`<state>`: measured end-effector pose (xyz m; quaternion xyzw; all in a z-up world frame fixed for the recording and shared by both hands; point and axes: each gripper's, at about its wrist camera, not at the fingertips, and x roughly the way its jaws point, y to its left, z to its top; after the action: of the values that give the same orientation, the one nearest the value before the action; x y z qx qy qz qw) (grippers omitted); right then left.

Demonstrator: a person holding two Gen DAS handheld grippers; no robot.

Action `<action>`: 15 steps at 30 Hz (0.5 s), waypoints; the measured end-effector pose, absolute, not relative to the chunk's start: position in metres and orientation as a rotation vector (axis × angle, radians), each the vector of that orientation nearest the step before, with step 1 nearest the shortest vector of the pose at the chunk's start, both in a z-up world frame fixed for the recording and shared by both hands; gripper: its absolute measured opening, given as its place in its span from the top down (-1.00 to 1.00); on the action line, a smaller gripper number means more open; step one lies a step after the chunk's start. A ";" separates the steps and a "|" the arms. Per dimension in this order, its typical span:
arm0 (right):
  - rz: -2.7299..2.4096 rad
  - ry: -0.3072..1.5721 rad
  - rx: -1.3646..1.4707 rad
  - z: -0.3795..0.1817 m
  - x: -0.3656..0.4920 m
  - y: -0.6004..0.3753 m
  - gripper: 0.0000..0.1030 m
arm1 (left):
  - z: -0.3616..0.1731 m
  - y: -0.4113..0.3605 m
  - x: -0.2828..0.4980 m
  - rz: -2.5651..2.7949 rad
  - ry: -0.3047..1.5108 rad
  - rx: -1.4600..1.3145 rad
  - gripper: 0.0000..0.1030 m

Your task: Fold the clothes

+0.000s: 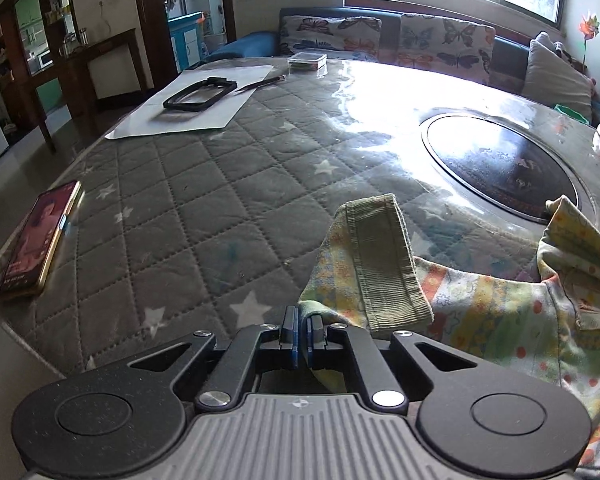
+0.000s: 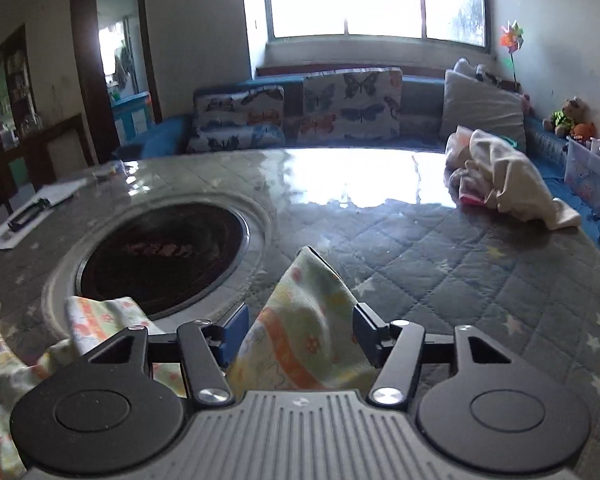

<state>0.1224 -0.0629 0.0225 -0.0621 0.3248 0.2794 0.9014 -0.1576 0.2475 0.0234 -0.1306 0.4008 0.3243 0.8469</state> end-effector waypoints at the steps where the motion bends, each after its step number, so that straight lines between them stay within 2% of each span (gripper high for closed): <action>1: 0.575 0.682 -0.137 0.020 0.126 -0.060 -0.14 | 0.023 0.249 -0.159 0.682 0.845 -0.281 0.89; 3: 0.554 0.708 -0.179 0.007 0.136 -0.049 -0.10 | 0.024 0.247 -0.158 0.682 0.847 -0.271 0.85; 5: 0.534 0.715 -0.203 0.001 0.141 -0.045 0.06 | 0.024 0.247 -0.157 0.683 0.852 -0.263 0.82; 7: 0.520 0.722 -0.214 -0.001 0.144 -0.048 0.51 | 0.024 0.249 -0.156 0.686 0.856 -0.258 0.70; 9: 0.509 0.716 -0.226 -0.002 0.144 -0.051 0.74 | 0.025 0.249 -0.155 0.698 0.859 -0.243 0.51; 11: 0.496 0.678 -0.236 0.005 0.138 -0.062 0.83 | 0.026 0.250 -0.156 0.697 0.857 -0.235 0.45; 12: 0.489 0.649 -0.239 0.011 0.134 -0.070 0.91 | 0.028 0.250 -0.156 0.699 0.854 -0.233 0.36; 13: 0.481 0.620 -0.242 0.017 0.130 -0.078 0.92 | 0.030 0.250 -0.157 0.702 0.850 -0.230 0.22; 15: 0.462 0.571 -0.242 0.031 0.118 -0.097 0.93 | 0.035 0.248 -0.157 0.709 0.837 -0.219 0.09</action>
<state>0.1183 -0.0967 0.0308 -0.1178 0.2783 0.2252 0.9263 -0.1572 0.2480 0.0349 -0.1038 0.3968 0.3364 0.8477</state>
